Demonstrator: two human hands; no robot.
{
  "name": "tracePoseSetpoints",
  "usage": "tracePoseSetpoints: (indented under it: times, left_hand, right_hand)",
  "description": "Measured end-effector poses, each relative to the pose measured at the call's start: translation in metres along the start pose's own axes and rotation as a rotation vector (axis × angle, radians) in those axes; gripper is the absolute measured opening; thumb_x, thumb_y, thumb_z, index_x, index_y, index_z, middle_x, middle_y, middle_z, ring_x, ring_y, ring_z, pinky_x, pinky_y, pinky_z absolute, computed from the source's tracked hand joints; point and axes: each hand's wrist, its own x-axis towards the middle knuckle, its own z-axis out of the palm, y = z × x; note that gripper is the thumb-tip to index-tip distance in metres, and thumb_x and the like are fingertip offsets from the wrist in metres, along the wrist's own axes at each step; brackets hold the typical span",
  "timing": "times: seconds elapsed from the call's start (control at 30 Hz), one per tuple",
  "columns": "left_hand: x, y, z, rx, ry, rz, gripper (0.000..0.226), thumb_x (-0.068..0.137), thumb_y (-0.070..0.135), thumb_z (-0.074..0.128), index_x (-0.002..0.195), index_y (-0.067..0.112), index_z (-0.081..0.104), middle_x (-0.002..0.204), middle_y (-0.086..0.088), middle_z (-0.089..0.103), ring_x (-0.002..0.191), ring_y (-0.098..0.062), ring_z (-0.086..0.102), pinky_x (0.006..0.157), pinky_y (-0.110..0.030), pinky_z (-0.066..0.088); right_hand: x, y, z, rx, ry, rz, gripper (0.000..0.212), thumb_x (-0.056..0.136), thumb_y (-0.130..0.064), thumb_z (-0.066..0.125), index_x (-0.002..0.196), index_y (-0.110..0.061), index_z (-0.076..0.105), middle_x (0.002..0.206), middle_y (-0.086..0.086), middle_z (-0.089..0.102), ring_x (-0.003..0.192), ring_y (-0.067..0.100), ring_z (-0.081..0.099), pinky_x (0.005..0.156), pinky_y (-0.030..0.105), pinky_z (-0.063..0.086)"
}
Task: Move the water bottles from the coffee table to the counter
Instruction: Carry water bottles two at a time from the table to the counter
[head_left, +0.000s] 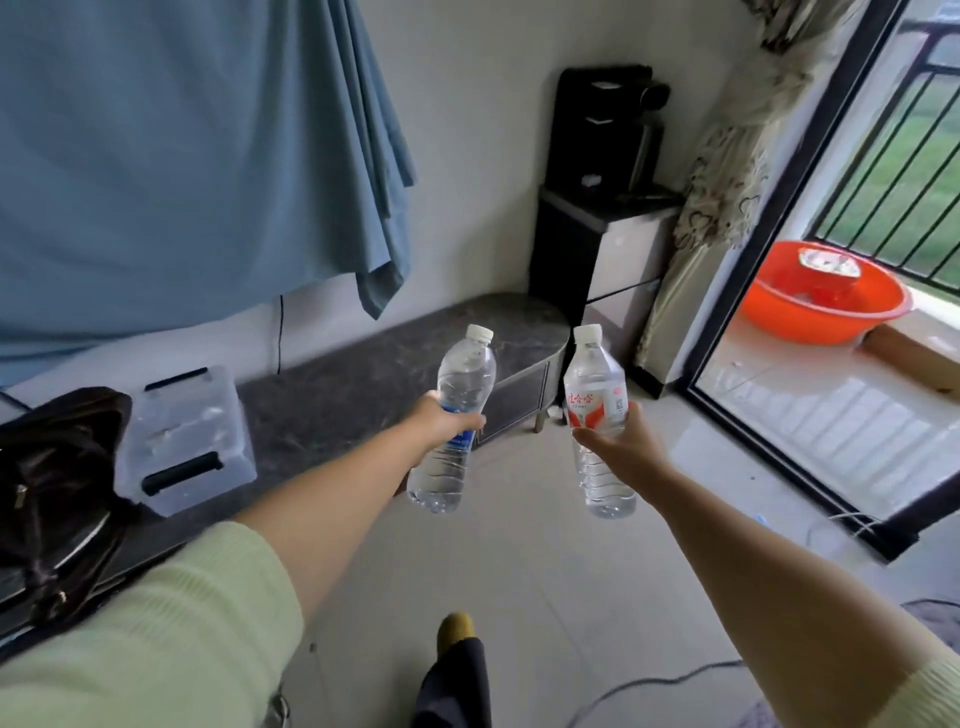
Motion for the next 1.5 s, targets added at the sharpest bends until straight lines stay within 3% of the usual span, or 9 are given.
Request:
tracePoseSetpoints:
  times: [0.1, 0.23, 0.37, 0.63, 0.7, 0.83, 1.0, 1.27, 1.5]
  left_hand:
    - [0.057, 0.022, 0.002, -0.006, -0.038, 0.004, 0.043, 0.074, 0.027, 0.080, 0.110, 0.013, 0.061, 0.105, -0.009, 0.067, 0.099, -0.028, 0.064, 0.096, -0.044, 0.049]
    - [0.140, 0.061, -0.001, 0.034, -0.091, -0.001, 0.047, 0.074, 0.028, 0.080, 0.112, 0.012, 0.059, 0.108, -0.009, 0.066, 0.098, -0.026, 0.063, 0.094, -0.041, 0.049]
    - [0.197, 0.089, -0.001, 0.066, -0.113, 0.016, 0.049, 0.073, 0.033, 0.080, 0.112, 0.016, 0.054, 0.108, -0.007, 0.064, 0.099, -0.025, 0.061, 0.088, -0.037, 0.047]
    - [0.294, 0.123, 0.023, 0.097, -0.133, -0.028, 0.046, 0.073, 0.033, 0.080, 0.108, 0.017, 0.054, 0.099, -0.002, 0.063, 0.090, -0.020, 0.061, 0.082, -0.035, 0.047]
    - [0.322, 0.134, 0.034, 0.091, -0.119, -0.047, 0.050, 0.072, 0.032, 0.080, 0.112, 0.015, 0.055, 0.101, -0.003, 0.064, 0.093, -0.022, 0.062, 0.083, -0.035, 0.048]
    - [0.389, 0.161, 0.065, 0.061, -0.055, -0.091, 0.057, 0.068, 0.035, 0.080, 0.115, 0.015, 0.055, 0.107, -0.005, 0.064, 0.097, -0.024, 0.063, 0.090, -0.039, 0.050]
    - [0.458, 0.193, 0.108, -0.041, 0.065, -0.165, 0.050, 0.068, 0.037, 0.081, 0.108, 0.021, 0.056, 0.102, -0.002, 0.065, 0.093, -0.021, 0.062, 0.084, -0.035, 0.051]
    - [0.535, 0.202, 0.137, -0.251, 0.223, -0.266, 0.050, 0.073, 0.025, 0.082, 0.115, 0.014, 0.055, 0.103, -0.005, 0.065, 0.089, -0.021, 0.061, 0.080, -0.033, 0.046]
    - [0.617, 0.184, 0.118, -0.261, 0.248, -0.314, 0.045, 0.072, 0.029, 0.083, 0.105, 0.022, 0.054, 0.087, 0.011, 0.060, 0.077, -0.006, 0.057, 0.075, -0.031, 0.044]
  right_hand:
    - [0.050, -0.003, 0.000, -0.007, 0.041, 0.003, 0.056, 0.077, -0.025, 0.080, 0.121, -0.008, 0.048, 0.105, 0.007, 0.064, 0.091, 0.022, 0.063, 0.077, 0.037, 0.052]
    - [0.125, -0.014, -0.006, -0.032, 0.075, 0.044, 0.053, 0.078, -0.028, 0.079, 0.116, -0.015, 0.044, 0.098, -0.001, 0.060, 0.077, 0.008, 0.057, 0.059, 0.021, 0.042]
    - [0.176, -0.021, -0.014, -0.025, 0.121, 0.071, 0.051, 0.079, -0.028, 0.079, 0.115, -0.013, 0.046, 0.099, 0.002, 0.062, 0.075, 0.007, 0.057, 0.058, 0.020, 0.041]
    - [0.283, -0.012, -0.025, -0.080, 0.105, 0.117, 0.055, 0.076, -0.032, 0.080, 0.117, -0.014, 0.047, 0.102, 0.003, 0.063, 0.088, 0.021, 0.063, 0.078, 0.037, 0.052]
    - [0.318, -0.008, -0.030, -0.090, 0.095, 0.120, 0.053, 0.075, -0.033, 0.081, 0.112, -0.017, 0.046, 0.098, 0.000, 0.063, 0.089, 0.021, 0.063, 0.078, 0.038, 0.053]
    - [0.407, -0.005, -0.046, -0.128, 0.040, 0.100, 0.052, 0.071, -0.040, 0.081, 0.105, -0.023, 0.045, 0.090, -0.007, 0.060, 0.077, 0.011, 0.059, 0.060, 0.024, 0.042]
    - [0.513, -0.005, -0.069, -0.191, -0.082, 0.052, 0.052, 0.071, -0.043, 0.081, 0.104, -0.024, 0.045, 0.087, -0.011, 0.060, 0.074, 0.000, 0.058, 0.055, 0.016, 0.040]
    - [0.634, -0.002, -0.052, -0.140, -0.215, 0.091, 0.053, 0.070, -0.043, 0.081, 0.107, -0.027, 0.046, 0.090, -0.012, 0.063, 0.079, 0.005, 0.062, 0.068, 0.025, 0.050]
    - [0.725, 0.012, 0.000, -0.137, -0.313, 0.154, 0.060, 0.072, -0.035, 0.083, 0.117, -0.019, 0.046, 0.104, 0.001, 0.065, 0.092, 0.017, 0.065, 0.078, 0.031, 0.055]
